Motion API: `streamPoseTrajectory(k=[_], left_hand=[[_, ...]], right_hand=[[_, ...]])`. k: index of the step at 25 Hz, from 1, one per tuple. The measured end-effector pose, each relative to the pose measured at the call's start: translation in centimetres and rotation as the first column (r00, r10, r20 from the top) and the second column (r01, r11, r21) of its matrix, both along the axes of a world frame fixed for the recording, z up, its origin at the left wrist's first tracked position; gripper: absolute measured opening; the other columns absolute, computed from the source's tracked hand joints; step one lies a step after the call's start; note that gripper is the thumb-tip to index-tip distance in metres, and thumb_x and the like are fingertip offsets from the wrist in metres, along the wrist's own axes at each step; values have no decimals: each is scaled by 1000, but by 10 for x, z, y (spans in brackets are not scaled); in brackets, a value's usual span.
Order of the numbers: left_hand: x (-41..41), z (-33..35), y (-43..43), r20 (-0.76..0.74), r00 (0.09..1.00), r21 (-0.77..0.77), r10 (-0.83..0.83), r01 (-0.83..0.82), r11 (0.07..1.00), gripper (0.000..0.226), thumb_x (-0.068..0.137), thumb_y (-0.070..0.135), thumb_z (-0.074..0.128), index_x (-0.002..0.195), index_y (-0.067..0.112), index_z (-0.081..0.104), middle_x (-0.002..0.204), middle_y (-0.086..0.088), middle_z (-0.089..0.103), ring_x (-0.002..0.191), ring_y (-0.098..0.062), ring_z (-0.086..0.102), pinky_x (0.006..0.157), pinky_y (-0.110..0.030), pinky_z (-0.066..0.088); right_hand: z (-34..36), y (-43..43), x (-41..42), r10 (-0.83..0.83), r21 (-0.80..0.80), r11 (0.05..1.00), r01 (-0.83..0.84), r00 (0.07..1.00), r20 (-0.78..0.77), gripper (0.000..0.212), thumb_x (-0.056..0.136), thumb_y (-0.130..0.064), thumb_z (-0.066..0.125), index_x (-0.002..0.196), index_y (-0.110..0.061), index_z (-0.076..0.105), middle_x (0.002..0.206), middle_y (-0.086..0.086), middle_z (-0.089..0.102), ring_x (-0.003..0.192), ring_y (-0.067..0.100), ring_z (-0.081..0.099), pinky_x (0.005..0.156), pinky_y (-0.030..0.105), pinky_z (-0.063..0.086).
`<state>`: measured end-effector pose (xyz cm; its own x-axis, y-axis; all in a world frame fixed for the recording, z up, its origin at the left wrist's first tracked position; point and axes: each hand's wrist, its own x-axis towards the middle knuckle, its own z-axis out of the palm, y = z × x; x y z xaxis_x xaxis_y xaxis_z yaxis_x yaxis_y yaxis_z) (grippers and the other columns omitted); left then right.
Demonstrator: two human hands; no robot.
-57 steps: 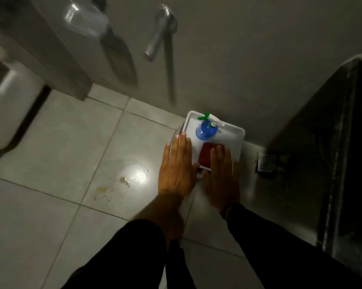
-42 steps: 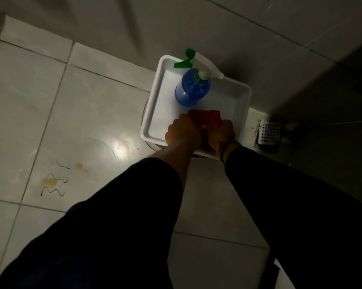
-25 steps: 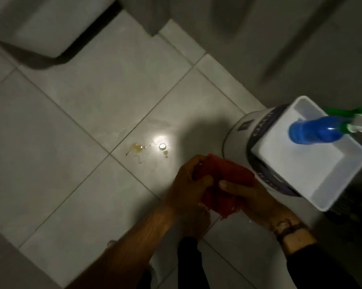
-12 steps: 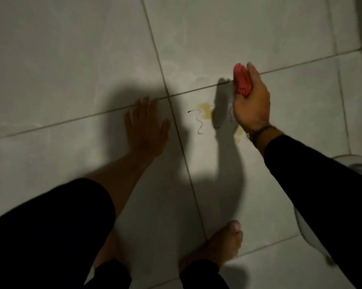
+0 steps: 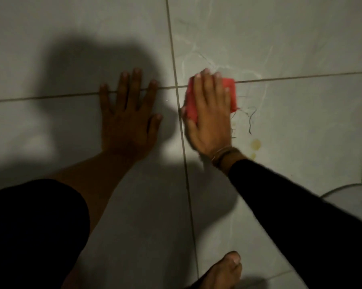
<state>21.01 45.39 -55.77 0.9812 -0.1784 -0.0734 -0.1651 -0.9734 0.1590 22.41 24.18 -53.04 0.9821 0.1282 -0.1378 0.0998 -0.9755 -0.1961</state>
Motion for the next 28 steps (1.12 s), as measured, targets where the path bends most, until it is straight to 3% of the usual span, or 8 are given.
streamPoseTrajectory(k=[4, 9, 12, 15, 20, 22, 25, 28], left_hand=[[0, 2, 3, -37, 999, -10, 3, -3, 1000, 73, 107, 53, 32, 173, 26, 17, 182, -14, 8, 168, -38, 9, 129, -71, 6], [-2, -5, 2, 22, 1000, 19, -17, 17, 1000, 72, 107, 47, 31, 173, 25, 15, 182, -13, 8, 168, -38, 11, 129, -71, 7], [-1, -6, 3, 19, 1000, -30, -1, 2, 1000, 68, 108, 43, 32, 173, 25, 19, 182, -12, 11, 168, -37, 11, 129, -71, 6], [-3, -4, 5, -2, 1000, -41, 1, -1, 999, 72, 105, 40, 36, 173, 23, 18, 182, -13, 10, 168, -38, 11, 129, -72, 7], [-4, -10, 3, 27, 1000, -17, -14, 15, 1000, 71, 106, 41, 31, 173, 24, 14, 182, -12, 6, 168, -38, 9, 129, -71, 4], [-3, -12, 5, 24, 1000, -29, -6, 6, 1000, 71, 106, 42, 30, 173, 25, 13, 182, -12, 5, 168, -38, 8, 129, -72, 5], [-4, -11, 6, 8, 1000, -39, -5, 6, 999, 72, 106, 43, 29, 173, 27, 10, 182, -11, 5, 168, -38, 8, 128, -74, 6], [-5, -14, 6, 29, 1000, -28, -3, 3, 1000, 72, 106, 45, 28, 174, 29, 7, 183, -10, 3, 168, -37, 7, 128, -74, 7]], right_hand=[[12, -14, -103, 141, -95, 982, -161, 971, -191, 77, 102, -51, 46, 167, -14, 28, 177, 17, 24, 164, 42, 19, 129, 67, 25], [1, -25, 14, -183, 4, 983, 183, 983, -21, 74, 104, -51, 39, 168, -15, 27, 178, 15, 22, 165, 42, 14, 133, 64, 13], [-15, 37, 6, 22, 84, 996, -28, 997, 75, 75, 98, -48, 52, 165, -18, 36, 174, 15, 32, 163, 44, 21, 133, 61, 13], [11, 21, -115, 126, 36, 992, -122, 984, -129, 66, 105, -46, 47, 165, -21, 35, 174, 15, 32, 163, 43, 22, 131, 65, 18], [2, -66, -4, -393, -31, 919, 394, 919, 29, 69, 103, -41, 47, 164, -12, 37, 173, 18, 33, 162, 45, 23, 131, 65, 17], [-8, -48, 16, -360, 10, 933, 361, 929, 87, 71, 103, -45, 48, 165, -13, 34, 174, 17, 32, 163, 43, 22, 133, 62, 15], [10, -36, -99, -247, 59, 965, 256, 960, -133, 73, 105, -46, 44, 169, -19, 21, 180, 11, 15, 167, 33, 1, 136, 57, 4], [12, -105, -106, -448, -37, 893, 448, 881, -150, 72, 104, -44, 40, 168, -14, 28, 178, 15, 20, 166, 40, 12, 133, 62, 7]])
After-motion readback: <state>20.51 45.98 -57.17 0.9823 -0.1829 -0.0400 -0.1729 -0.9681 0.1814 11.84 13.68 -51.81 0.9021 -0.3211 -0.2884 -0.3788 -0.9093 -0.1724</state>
